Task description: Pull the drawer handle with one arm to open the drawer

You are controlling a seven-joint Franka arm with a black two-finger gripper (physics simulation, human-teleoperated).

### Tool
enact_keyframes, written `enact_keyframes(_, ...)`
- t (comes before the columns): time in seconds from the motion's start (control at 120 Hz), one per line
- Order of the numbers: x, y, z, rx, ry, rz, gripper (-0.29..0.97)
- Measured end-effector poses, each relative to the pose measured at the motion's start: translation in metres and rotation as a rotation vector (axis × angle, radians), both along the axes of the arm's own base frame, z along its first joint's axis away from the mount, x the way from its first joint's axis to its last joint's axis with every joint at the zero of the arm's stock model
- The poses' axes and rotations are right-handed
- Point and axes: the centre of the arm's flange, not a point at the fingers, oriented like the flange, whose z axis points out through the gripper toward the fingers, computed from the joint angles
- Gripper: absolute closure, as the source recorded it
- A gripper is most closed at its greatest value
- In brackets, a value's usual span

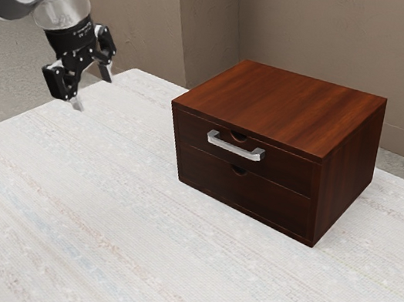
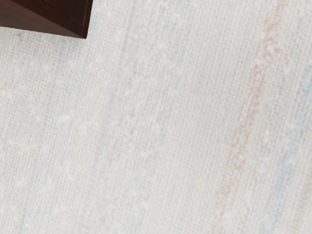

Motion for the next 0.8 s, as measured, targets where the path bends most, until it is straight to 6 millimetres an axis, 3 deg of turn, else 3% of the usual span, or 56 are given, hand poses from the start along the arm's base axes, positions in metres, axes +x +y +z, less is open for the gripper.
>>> enact_keyframes(0.108,0.005,-0.001,-0.004,-0.008,-0.012,0.043,0.05)
enact_keyframes(0.208,0.017,-0.031,-0.006,-0.015,-0.022,0.023,0.05)
enact_keyframes(0.292,0.03,-0.082,-0.011,-0.02,-0.021,-0.051,0.05)
enact_keyframes(0.467,0.037,-0.22,-0.018,-0.034,-0.011,-0.257,0.05)
enact_keyframes(0.558,0.035,-0.265,-0.027,-0.041,0.002,-0.318,0.05)
enact_keyframes(0.608,0.035,-0.272,-0.028,-0.043,0.003,-0.321,0.05)
enact_keyframes(0.658,0.036,-0.264,-0.029,-0.044,0.001,-0.301,0.05)
enact_keyframes(0.8,0.043,-0.198,-0.037,-0.034,0.01,-0.172,0.06)
